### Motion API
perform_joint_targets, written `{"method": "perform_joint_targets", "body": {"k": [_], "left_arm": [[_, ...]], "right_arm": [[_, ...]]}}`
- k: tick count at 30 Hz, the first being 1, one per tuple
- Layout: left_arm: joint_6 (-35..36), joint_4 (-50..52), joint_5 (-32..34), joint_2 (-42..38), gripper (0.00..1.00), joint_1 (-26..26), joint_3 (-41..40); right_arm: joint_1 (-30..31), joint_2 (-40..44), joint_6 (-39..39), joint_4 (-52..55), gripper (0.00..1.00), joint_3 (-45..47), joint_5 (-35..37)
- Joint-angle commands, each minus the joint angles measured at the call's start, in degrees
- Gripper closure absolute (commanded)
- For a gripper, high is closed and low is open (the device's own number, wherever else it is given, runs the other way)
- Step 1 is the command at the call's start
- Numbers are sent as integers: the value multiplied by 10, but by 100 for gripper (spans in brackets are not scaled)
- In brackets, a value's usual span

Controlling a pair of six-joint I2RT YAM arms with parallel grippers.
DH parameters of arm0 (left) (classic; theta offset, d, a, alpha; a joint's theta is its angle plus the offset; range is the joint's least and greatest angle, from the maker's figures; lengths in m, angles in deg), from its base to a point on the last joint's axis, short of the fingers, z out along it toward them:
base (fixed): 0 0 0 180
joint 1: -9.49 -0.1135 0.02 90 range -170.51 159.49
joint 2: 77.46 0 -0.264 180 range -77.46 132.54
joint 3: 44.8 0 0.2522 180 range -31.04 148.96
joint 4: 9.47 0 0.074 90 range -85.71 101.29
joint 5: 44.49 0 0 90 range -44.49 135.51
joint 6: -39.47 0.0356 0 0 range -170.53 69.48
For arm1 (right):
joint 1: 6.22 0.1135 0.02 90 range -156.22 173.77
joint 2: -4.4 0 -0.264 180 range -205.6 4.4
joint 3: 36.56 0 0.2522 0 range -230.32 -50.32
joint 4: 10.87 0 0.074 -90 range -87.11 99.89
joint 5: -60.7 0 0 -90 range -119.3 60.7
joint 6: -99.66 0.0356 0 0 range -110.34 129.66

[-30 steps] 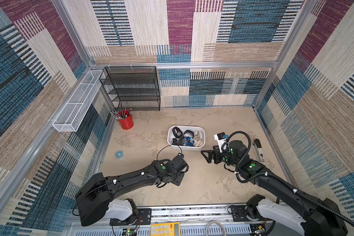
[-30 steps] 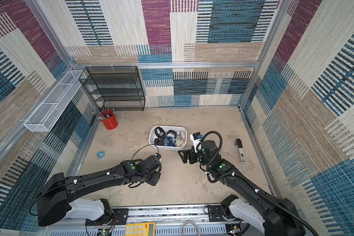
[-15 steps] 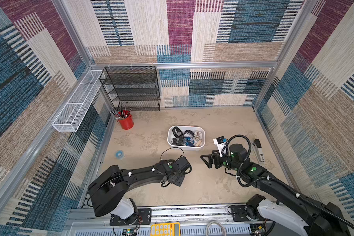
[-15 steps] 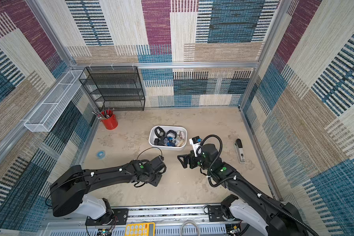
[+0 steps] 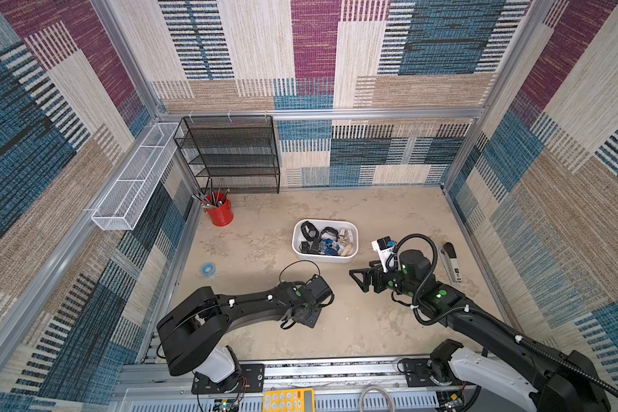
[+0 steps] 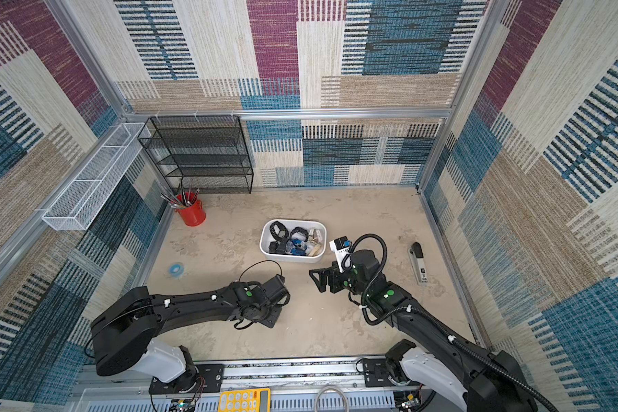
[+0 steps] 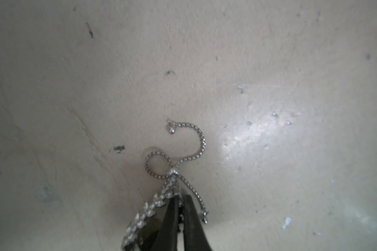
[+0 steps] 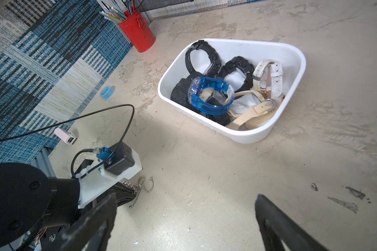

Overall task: Put the watch into the storage box
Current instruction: Pick up the watch at the center of the board, then place the watch in the storage box.

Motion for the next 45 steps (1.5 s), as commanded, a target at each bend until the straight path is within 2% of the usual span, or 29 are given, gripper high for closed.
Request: {"method": "perform_joint_targets", "body": {"k": [1,6,12,17,22,30,45], "left_arm": [[-9,-1,17,-7,100,0,1],[-14,-5,23,-41,100,-4,-1],[-5,-31,19,-119,100,-23,-2],[9,-48,3,-175,100,-59,8],[33,-82,-41,-208,100,-112,24],[90,-81,-64,-166,100,-156,105],[149,-102,-57,-25,100,-189,222]], "right_arm": [[2,-2,8,-17,0,-6,7],[5,-3,10,-18,0,-10,5],[18,-7,-3,-26,0,-14,-25],[51,-14,-5,-35,0,-17,-8],[71,-24,0,-50,0,-17,-1],[76,-39,15,-64,0,-22,15],[76,-48,35,-73,0,-27,35]]}}
